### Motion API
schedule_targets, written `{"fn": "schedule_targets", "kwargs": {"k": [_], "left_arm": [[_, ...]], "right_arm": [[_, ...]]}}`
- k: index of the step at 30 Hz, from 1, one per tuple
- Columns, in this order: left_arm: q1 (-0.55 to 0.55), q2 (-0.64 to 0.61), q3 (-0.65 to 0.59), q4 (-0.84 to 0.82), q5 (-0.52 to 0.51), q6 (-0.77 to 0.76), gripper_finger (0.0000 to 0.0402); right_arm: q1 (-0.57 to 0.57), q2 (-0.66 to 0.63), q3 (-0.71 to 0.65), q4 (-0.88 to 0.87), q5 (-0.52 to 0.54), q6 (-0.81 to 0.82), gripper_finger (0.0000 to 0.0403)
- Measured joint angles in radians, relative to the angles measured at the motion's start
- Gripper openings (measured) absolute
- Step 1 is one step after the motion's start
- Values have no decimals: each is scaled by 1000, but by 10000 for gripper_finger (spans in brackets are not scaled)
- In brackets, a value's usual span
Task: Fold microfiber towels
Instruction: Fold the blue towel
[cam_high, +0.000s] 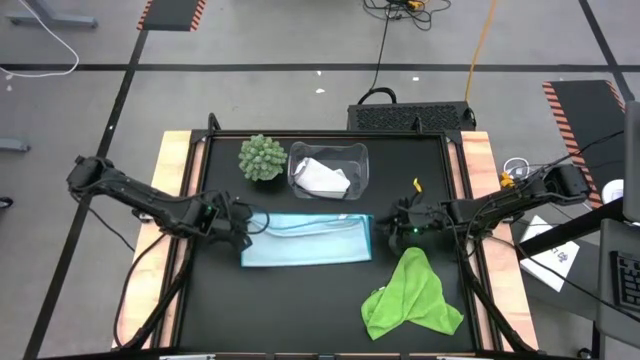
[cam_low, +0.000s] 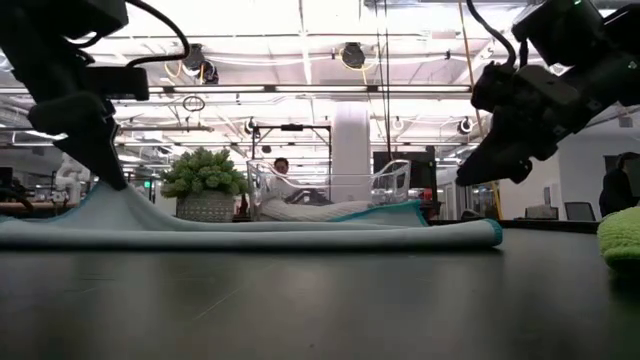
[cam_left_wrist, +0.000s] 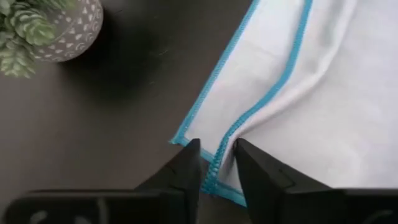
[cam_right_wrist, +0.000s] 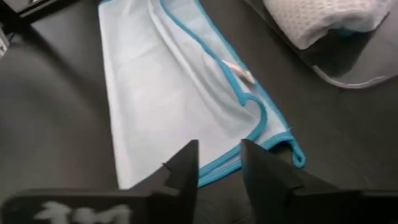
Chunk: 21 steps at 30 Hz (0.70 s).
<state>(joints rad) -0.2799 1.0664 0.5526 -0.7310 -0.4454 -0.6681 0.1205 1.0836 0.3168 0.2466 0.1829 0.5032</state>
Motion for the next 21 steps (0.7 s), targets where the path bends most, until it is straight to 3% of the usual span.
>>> {"fn": "schedule_targets", "kwargs": {"k": [6, 14, 21], "left_arm": [[43, 0, 0, -5, -48, 67, 162], [153, 0, 0, -12, -89, 140, 210], [164, 0, 1, 112, 5, 208, 218]], "right_arm": [[-16, 0, 0, 2, 0, -43, 155], [-18, 4, 0, 33, -42, -155, 148], [-55, 118, 3, 103, -80, -250, 136]]}}
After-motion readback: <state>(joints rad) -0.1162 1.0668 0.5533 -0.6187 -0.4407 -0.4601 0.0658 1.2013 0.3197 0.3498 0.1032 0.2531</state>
